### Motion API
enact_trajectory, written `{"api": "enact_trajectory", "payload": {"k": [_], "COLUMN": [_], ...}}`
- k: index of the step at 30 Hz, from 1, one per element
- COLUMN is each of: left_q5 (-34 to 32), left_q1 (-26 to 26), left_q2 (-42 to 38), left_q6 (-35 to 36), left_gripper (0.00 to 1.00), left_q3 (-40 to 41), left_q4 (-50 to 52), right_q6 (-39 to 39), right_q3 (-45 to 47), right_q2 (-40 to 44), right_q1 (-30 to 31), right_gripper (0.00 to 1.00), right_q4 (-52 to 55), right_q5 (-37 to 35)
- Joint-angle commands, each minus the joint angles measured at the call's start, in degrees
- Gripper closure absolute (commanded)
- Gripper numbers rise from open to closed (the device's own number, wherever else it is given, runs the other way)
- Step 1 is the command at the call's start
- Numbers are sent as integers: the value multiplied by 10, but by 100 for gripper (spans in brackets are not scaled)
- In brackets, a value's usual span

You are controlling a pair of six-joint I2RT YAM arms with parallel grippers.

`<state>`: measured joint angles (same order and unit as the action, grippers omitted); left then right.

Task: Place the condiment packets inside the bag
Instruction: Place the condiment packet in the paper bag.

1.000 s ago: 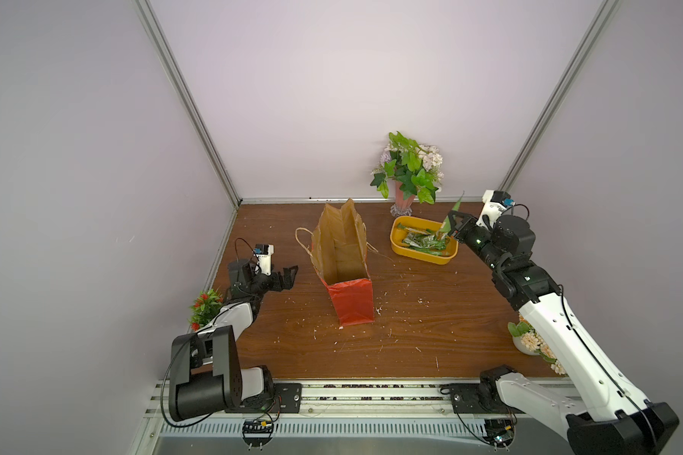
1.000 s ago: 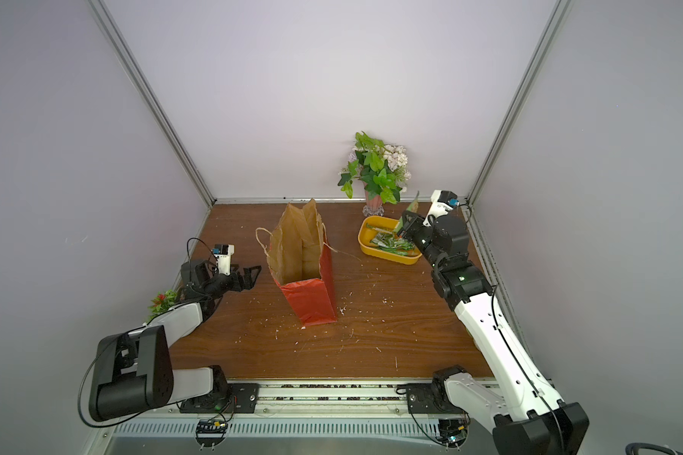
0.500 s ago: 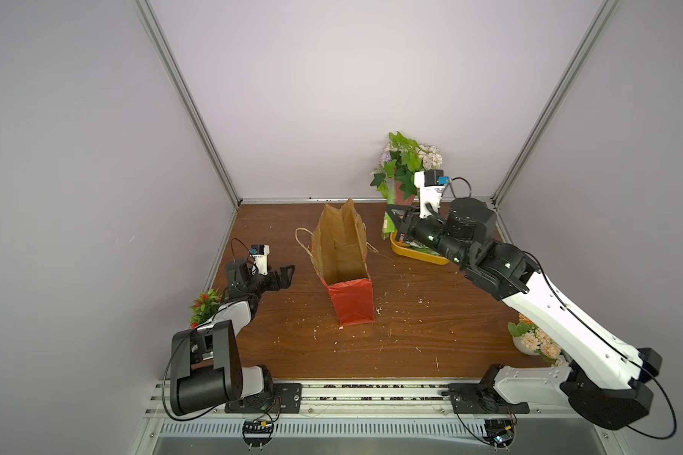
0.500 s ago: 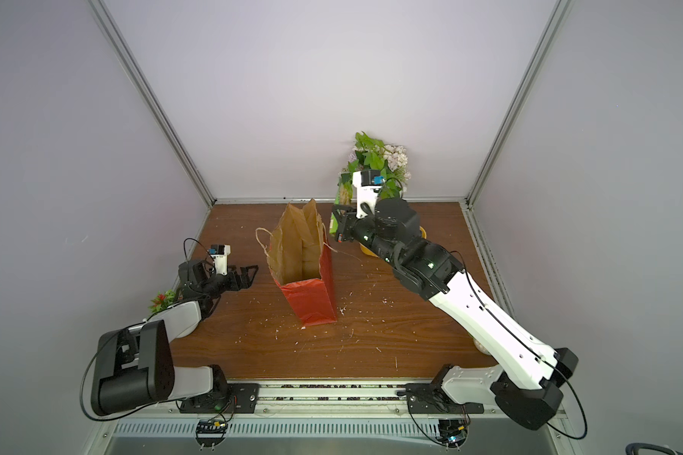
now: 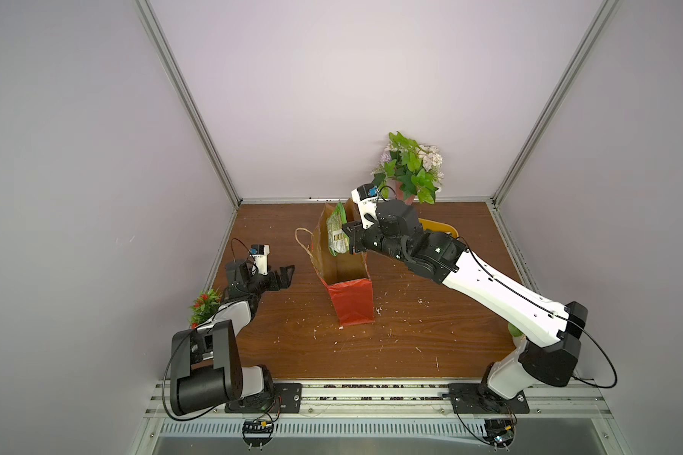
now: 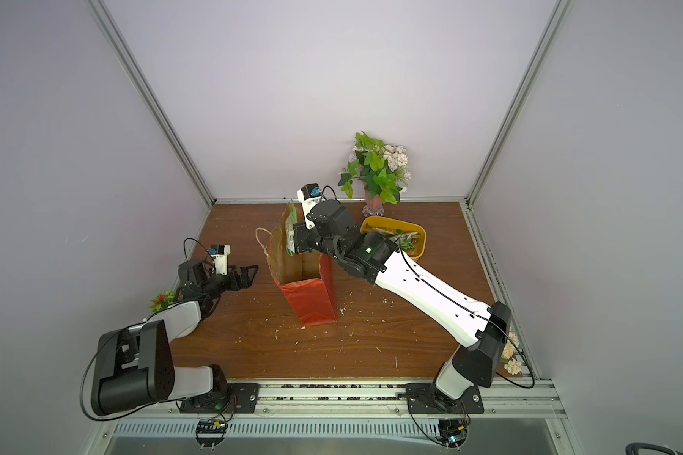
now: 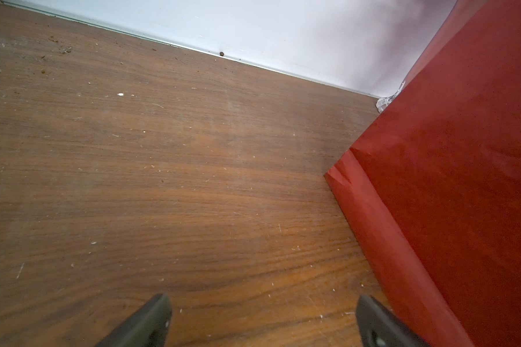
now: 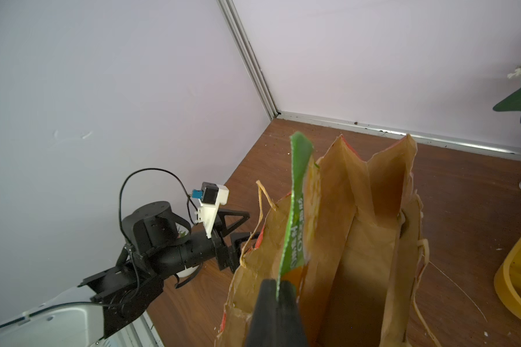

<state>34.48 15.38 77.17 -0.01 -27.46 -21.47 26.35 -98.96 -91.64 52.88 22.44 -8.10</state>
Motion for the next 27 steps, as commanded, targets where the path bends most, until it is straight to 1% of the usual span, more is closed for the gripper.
{"api": "enact_trajectory", "payload": {"k": [1,9,10,11,12,13,15,16,19,21,24,27], "left_q5": [11,11,11,12,12,12,14,15,17,18,23,30], "left_q1": [7,8,8,7,7,7,7,8,7,7,7,4], "left_q2": [-5,-6,-6,-6,-6,-7,-7,-7,-7,-7,-8,-11], "left_q6": [2,1,1,2,2,2,2,3,4,4,5,6], "left_gripper": [1,1,1,1,1,1,1,1,1,1,1,1], "left_q3": [-9,-8,-7,-8,-7,-7,-7,-6,-6,-6,-5,-2], "left_q4": [0,-1,-1,0,-1,-1,0,-1,-1,0,-1,-2], "right_q6": [-9,-19,-20,-20,-22,-22,-26,-30,-34,-25,-4,27], "right_q3": [1,22,23,22,21,20,18,20,38,66,141,231], "right_q2": [22,28,29,30,30,32,40,47,79,107,161,210], "right_q1": [0,-3,-4,-6,-9,-10,-12,-12,-28,-58,-121,-206], "right_gripper": [100,100,97,85,71,60,48,45,42,42,42,41], "right_q4": [-21,-19,-19,-18,-17,-16,-15,-16,-20,-28,-53,-85], "right_q5": [-12,-24,-26,-29,-31,-34,-44,-53,-80,-79,-68,-35]}}
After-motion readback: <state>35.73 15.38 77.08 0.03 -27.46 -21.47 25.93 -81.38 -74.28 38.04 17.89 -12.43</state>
